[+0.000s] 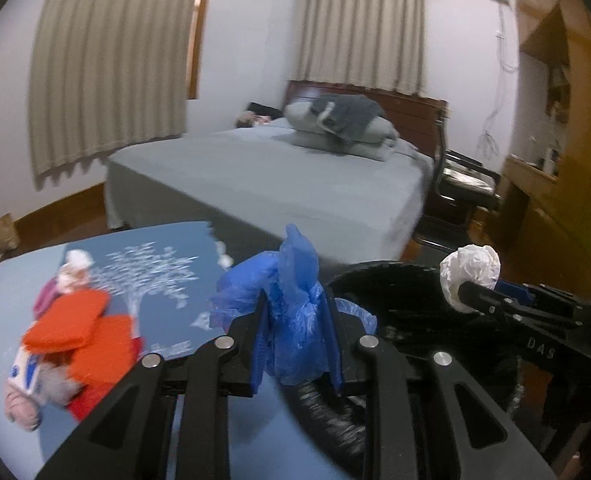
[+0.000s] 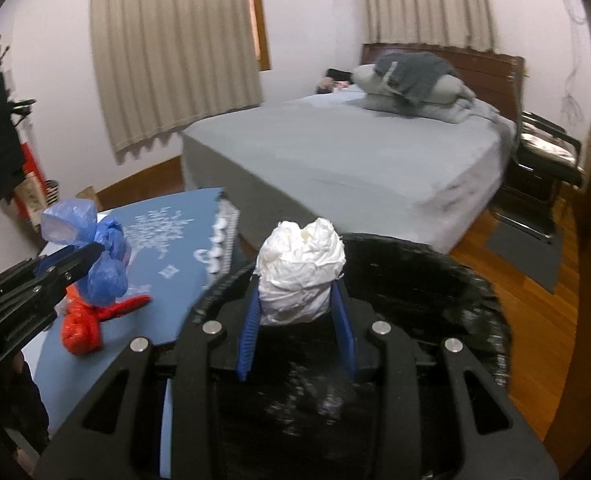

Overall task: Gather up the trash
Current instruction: 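Carry both items over the black bin and open both grippers to drop them, then grasp the pink knotted sock with the left gripper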

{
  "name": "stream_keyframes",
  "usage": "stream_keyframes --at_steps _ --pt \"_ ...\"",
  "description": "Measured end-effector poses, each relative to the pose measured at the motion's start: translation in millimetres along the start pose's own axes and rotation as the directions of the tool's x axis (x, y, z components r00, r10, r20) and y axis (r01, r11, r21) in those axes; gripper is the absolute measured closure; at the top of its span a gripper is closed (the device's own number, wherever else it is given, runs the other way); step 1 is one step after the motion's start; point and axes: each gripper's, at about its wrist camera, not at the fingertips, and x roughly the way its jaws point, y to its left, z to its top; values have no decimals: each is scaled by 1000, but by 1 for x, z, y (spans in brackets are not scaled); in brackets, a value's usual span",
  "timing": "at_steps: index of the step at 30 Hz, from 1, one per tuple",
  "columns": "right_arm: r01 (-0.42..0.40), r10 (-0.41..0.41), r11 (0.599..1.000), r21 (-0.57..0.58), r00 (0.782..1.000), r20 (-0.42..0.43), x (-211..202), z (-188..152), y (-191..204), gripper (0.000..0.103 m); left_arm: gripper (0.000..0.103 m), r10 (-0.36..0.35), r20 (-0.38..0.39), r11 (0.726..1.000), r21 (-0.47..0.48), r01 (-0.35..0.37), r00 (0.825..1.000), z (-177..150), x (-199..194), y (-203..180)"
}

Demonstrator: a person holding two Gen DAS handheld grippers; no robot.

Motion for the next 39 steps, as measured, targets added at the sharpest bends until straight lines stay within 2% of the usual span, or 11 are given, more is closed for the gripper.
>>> stream_keyframes --at_steps 8,10,11,12,15,18,20,25,29,33,39 --pt "81 -81 995 56 997 7 -7 -5 -37 66 75 -110 -48 992 50 112 993 8 35 -50" --pt "103 -104 992 70 995 9 -10 -6 -48 61 60 -142 -70 988 53 145 987 8 41 -54" --pt "113 -114 990 79 993 12 -11 -7 -52 55 49 -147 -72 987 52 151 986 8 44 -57" --pt "123 -125 989 84 992 15 -12 -6 -54 47 42 -154 -72 986 51 158 985 7 45 -56" --pt "144 -148 985 99 989 31 -16 -8 -63 33 31 -159 -71 986 46 162 985 6 41 -54" --pt "156 -162 981 112 986 42 -18 -8 -65 16 26 -124 -59 991 42 127 990 6 32 -45" --pt "158 -165 981 114 985 57 -20 -7 -63 11 21 -93 -48 995 34 95 994 6 28 -36" --pt "130 -136 988 84 989 65 -17 -7 -43 7 15 -2 -37 1000 12 2 999 -1 14 -5" --pt "81 -86 994 72 994 63 -9 -3 -19 7 14 86 -38 996 -10 -87 996 -10 0 27" --pt "30 -33 998 48 998 58 -1 -3 13 7 13 173 -42 984 -42 -175 984 -21 -16 60" --pt "-66 66 998 -13 997 34 17 -3 70 7 13 315 -73 945 -73 -320 946 -41 -38 111"
